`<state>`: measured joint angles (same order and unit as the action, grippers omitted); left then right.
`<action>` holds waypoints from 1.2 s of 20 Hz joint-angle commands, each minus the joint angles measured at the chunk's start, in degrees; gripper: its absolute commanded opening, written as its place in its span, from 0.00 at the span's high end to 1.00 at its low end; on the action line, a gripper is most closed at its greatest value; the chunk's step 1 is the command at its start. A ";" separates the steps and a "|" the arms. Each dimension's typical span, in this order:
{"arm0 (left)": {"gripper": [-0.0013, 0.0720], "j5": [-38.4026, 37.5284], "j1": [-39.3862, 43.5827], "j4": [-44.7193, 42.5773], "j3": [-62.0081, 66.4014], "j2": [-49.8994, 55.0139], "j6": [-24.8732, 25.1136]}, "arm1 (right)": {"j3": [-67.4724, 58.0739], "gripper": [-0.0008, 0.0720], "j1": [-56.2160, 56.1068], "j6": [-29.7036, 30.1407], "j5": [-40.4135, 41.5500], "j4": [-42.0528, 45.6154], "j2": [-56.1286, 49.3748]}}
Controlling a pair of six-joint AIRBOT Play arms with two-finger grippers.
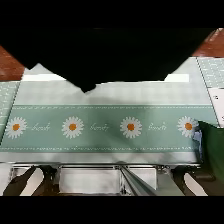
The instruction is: Fold the shirts.
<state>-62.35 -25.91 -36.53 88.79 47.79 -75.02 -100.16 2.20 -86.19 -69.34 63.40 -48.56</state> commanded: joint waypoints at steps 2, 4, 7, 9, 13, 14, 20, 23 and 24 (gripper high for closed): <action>0.95 1.81 0.92 -20.33 5.95 -14.29 -4.04 | -5.49 0.95 -0.04 -0.92 -3.06 6.91 12.24; 0.95 1.86 8.13 -38.69 7.63 -19.98 -10.05 | -5.49 0.95 -0.04 -2.67 -6.64 8.83 15.69; 0.95 1.25 19.91 -57.07 8.63 -26.25 -14.86 | -5.46 0.95 -0.04 -6.27 -14.64 12.46 18.14; 0.95 -3.02 25.70 -60.06 8.61 -27.30 -14.84 | -4.92 0.95 -0.04 -8.13 -18.97 13.64 18.08; 0.95 -12.39 31.30 -60.08 3.04 -23.87 -14.99 | 1.53 0.95 -0.04 -9.38 -20.96 13.18 18.08; 0.95 -13.11 31.30 -59.93 0.22 -22.53 -16.02 | 4.55 0.95 -0.04 -9.35 -20.52 13.18 18.08; 0.95 -4.42 31.28 -59.49 -18.29 -6.73 -19.93 | 23.12 0.95 -0.04 -5.81 -10.40 12.22 10.05; 0.95 5.51 30.64 -59.49 -19.37 7.34 -23.02 | 24.63 0.95 -0.04 -2.08 -3.41 10.29 -2.62; 0.95 6.88 30.27 -59.47 -18.21 12.81 -24.17 | 24.52 0.95 -0.04 -1.55 -0.31 10.03 -7.65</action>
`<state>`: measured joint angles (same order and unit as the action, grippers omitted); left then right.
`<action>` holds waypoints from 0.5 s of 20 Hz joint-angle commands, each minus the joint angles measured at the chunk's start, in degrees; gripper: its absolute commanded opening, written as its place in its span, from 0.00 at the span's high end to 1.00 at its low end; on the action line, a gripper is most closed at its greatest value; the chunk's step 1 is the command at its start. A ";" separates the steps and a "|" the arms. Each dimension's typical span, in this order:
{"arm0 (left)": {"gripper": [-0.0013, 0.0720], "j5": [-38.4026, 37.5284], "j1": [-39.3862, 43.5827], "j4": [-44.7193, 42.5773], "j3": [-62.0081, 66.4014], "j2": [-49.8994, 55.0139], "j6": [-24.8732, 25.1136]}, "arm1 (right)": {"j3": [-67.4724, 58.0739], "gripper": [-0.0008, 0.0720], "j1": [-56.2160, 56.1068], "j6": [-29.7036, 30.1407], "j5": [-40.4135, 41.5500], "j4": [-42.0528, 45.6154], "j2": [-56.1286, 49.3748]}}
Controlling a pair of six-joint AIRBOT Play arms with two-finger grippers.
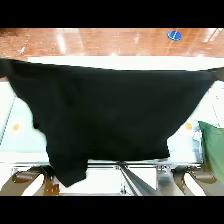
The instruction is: Fold the shirts.
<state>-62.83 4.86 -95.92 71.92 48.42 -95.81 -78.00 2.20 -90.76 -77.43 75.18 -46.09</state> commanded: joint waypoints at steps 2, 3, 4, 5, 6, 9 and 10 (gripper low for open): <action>0.95 7.78 -1.36 -0.04 2.49 22.58 -5.53 | 0.20 0.95 -0.02 3.21 11.56 -1.73 -20.70; 0.95 7.76 -2.12 1.01 5.44 28.09 -6.47 | -1.86 0.95 -0.02 3.34 12.59 -1.75 -25.94; 0.95 7.76 -3.08 3.32 8.90 33.24 -6.49 | -4.76 0.95 -0.02 3.34 13.14 -1.73 -31.50; 0.95 7.72 -4.11 6.21 12.39 37.66 -6.49 | -8.33 0.95 0.26 3.21 13.25 -1.97 -36.81; 0.95 7.56 -5.22 9.88 16.35 42.01 -6.47 | -11.89 0.95 0.90 2.84 13.18 -2.64 -41.38; 0.95 5.31 -7.80 21.16 27.36 52.43 -4.70 | -21.33 0.95 4.13 1.66 13.33 -9.16 -52.22; 0.95 3.45 -8.35 24.76 30.62 55.25 -2.80 | -23.06 0.95 5.07 1.68 13.14 -11.08 -54.29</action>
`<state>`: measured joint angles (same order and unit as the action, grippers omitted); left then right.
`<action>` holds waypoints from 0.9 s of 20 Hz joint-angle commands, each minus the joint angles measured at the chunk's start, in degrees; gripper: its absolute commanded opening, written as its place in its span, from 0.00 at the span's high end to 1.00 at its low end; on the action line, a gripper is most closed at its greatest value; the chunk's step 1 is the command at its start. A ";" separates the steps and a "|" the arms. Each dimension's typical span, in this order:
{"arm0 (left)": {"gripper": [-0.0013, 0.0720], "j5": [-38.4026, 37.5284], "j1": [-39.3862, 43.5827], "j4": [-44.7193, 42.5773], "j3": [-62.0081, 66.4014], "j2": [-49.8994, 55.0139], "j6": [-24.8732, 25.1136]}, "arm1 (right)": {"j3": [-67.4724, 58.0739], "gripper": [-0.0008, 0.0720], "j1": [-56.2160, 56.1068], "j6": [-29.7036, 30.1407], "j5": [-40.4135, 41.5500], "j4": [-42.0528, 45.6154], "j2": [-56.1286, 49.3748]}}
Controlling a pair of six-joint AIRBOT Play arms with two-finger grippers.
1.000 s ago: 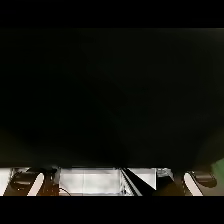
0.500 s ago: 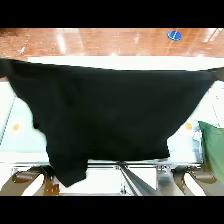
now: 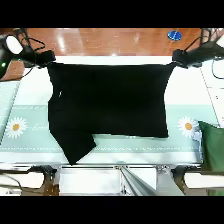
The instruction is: Fold the shirts.
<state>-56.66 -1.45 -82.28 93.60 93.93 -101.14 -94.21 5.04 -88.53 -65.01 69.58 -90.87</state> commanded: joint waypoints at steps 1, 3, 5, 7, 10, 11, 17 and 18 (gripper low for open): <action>0.95 -5.55 -2.47 14.16 12.04 12.28 4.59 | -7.78 0.95 2.67 0.00 0.24 -6.51 -10.88; 0.95 -10.12 -2.45 15.21 15.54 14.78 8.07 | -7.91 0.95 2.78 1.36 -1.14 -5.70 -11.45; 0.95 -13.38 -2.91 15.21 16.28 14.71 9.90 | -7.93 0.95 3.43 2.64 -4.17 -5.40 -11.19; 0.95 -18.73 -4.22 15.21 16.37 14.19 15.13 | -7.93 0.95 4.37 4.59 -10.21 -5.66 -11.04; 0.95 -29.22 -7.04 15.21 15.37 14.16 16.98 | -7.91 0.95 5.20 6.14 -21.09 -2.43 -11.06; 0.95 -30.84 -7.61 15.19 13.92 14.16 17.16 | -7.78 0.95 5.20 6.19 -23.23 -0.68 -11.06; 0.95 -31.63 -6.05 13.64 2.19 14.71 18.01 | 1.90 0.95 4.31 6.10 -22.75 0.98 -11.06; 0.95 -32.33 -6.10 13.40 1.55 14.84 18.03 | 3.80 0.95 4.11 6.14 -22.08 1.07 -11.06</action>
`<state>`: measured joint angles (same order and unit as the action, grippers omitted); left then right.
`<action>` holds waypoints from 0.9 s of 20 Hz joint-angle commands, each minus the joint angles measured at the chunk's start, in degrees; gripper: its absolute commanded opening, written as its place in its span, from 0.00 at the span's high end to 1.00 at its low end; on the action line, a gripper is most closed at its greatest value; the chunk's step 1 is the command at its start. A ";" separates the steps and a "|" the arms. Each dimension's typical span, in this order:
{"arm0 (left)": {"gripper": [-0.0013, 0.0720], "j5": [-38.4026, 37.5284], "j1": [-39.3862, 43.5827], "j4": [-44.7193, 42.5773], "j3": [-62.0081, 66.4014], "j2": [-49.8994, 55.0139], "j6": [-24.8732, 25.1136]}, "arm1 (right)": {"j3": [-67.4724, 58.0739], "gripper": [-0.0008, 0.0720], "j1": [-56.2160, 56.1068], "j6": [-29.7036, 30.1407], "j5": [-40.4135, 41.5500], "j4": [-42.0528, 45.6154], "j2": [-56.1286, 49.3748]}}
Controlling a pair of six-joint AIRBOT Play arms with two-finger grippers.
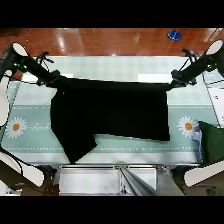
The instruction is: Fold the shirts.
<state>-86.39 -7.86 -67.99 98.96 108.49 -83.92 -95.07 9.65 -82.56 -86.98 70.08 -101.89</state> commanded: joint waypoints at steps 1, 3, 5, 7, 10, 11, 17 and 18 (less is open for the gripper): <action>0.95 -3.48 0.17 -1.33 -3.87 0.37 0.81 | 6.56 0.95 -0.72 0.17 0.28 0.70 -0.04; 0.95 -4.92 -0.11 -1.44 -3.87 0.35 0.76 | 9.33 0.95 -0.87 0.17 1.22 1.03 -0.04; 0.95 -6.75 0.04 -1.38 -3.87 0.37 0.76 | 10.71 0.95 -0.87 -0.07 1.79 1.03 -0.04; 0.71 -7.74 0.35 -0.44 -3.87 0.26 -1.46 | 10.80 0.72 -0.87 -3.08 2.21 0.96 0.04; 0.29 -9.20 -0.02 0.00 -3.87 -2.10 -2.23 | 10.80 0.42 -0.39 -3.78 1.42 0.74 3.15; 0.29 -9.05 -0.83 0.33 -3.89 -3.98 -2.21 | 10.82 0.42 0.20 -3.80 1.99 1.95 5.53; 0.29 -1.75 -20.17 9.16 -26.93 -26.99 -0.37 | 31.56 0.42 11.26 -3.43 18.25 -5.95 28.13; 0.29 0.52 -24.11 13.97 -34.67 -30.99 -0.63 | 37.92 0.42 12.24 0.81 23.15 -14.91 32.39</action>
<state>-91.13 -22.33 -62.96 79.20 87.88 -84.60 -69.87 17.76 -86.08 -75.85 69.45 -79.94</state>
